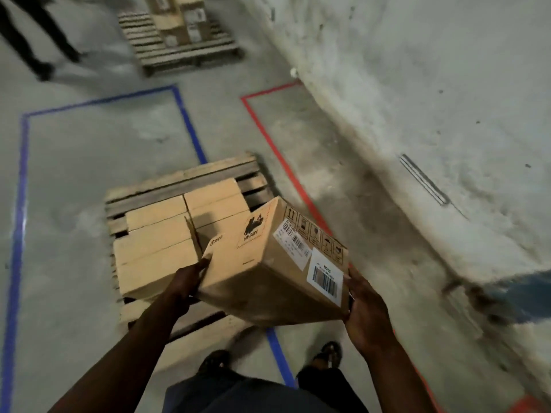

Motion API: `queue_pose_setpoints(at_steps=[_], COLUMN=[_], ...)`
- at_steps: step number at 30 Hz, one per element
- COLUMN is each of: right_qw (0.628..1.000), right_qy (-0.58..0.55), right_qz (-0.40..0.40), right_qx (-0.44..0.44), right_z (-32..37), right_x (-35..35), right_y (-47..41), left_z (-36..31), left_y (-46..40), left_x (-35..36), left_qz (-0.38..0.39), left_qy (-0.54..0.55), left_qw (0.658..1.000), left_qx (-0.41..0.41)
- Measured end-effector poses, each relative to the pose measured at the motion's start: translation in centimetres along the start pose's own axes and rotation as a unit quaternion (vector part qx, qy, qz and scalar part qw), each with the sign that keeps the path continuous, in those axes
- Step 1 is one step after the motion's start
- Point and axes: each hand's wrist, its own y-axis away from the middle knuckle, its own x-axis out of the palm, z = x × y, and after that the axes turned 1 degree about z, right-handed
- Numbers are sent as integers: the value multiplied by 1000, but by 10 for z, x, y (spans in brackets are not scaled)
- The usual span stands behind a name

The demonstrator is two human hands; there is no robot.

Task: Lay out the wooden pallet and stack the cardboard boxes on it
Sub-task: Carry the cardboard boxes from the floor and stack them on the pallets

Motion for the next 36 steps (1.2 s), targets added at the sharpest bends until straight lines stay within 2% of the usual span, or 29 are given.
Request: queue_pose_setpoints(at_steps=[2,5,9,12,19,23,27,32,36], right_qw=[999,993,978,969,941,926,920,891,838], right_qy=[21,69,124,164,229,273,303,318,368], right_qz=[19,69,119,145,224,247,238,293,362], right_qx=[25,63,121,115,110,85,75,136,175], right_z=[30,71,111,124,146,167,170,172,166], right_x=[-20,-49,-58,-43,9,34,57,83,104], right_y=[-26,-65,-120,-153,-169,-183,-223,-277,-340], left_z=[5,9,29,50,76,66,42,31,19], left_y=[14,39,55,60,53,32,9,-7,-18], left_x=[27,66,90,100,130,158,181,204,227], left_qz=[-19,-43,-74,-110,-123,-110,-103,-144,-174], left_qy=[9,90,151,192,321,360,403,452,480], left_qw=[1000,995,985,974,936,924,905,874,851], left_qx=[2,9,-34,-50,-70,-74,-90,-104,-127])
